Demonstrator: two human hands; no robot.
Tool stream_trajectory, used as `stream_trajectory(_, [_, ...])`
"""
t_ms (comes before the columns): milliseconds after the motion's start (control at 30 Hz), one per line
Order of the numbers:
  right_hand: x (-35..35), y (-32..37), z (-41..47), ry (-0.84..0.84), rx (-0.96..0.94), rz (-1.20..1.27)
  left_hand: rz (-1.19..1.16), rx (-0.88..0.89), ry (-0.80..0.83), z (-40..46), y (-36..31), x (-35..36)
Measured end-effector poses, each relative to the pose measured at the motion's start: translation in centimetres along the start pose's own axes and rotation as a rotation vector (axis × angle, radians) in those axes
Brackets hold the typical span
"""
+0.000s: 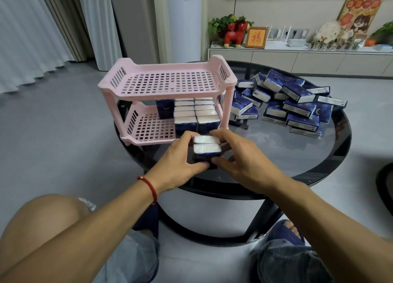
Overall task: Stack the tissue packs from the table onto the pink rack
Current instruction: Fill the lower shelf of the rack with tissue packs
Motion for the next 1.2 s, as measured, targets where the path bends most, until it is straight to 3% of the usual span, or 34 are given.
stream_trajectory(167, [0.6,-0.4,0.5,-0.008,0.018,0.023,0.103,0.053,-0.100,-0.8,-0.5,-1.6])
stream_trajectory(567, [0.7,1.8,1.9,-0.045,0.036,0.118,-0.005,0.120,-0.147,-1.8,-0.5,-5.6])
stream_trajectory(767, [-4.7,-2.5,1.1,-0.562,0.357,0.098,-0.057,0.130,-0.242,-2.1,0.0,-9.5])
stream_trajectory(967, [-3.2,-4.7,3.6,-0.419,0.407,0.034,0.072,0.142,-0.464,-2.0,1.0,-11.2])
stream_trajectory(1200, [-3.4,-5.1,4.2,-0.487,0.427,0.012,0.135,-0.033,-0.606,0.6,2.9,-11.6])
Point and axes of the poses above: each hand's wrist, its own z-axis towards the middle knuckle, its own x-axis out of the palm, y = z × x, the point moved 10 cm from there along z, towards the middle knuckle, and after that the axes turned 7 degrees about -x, right-handed, at the moved point
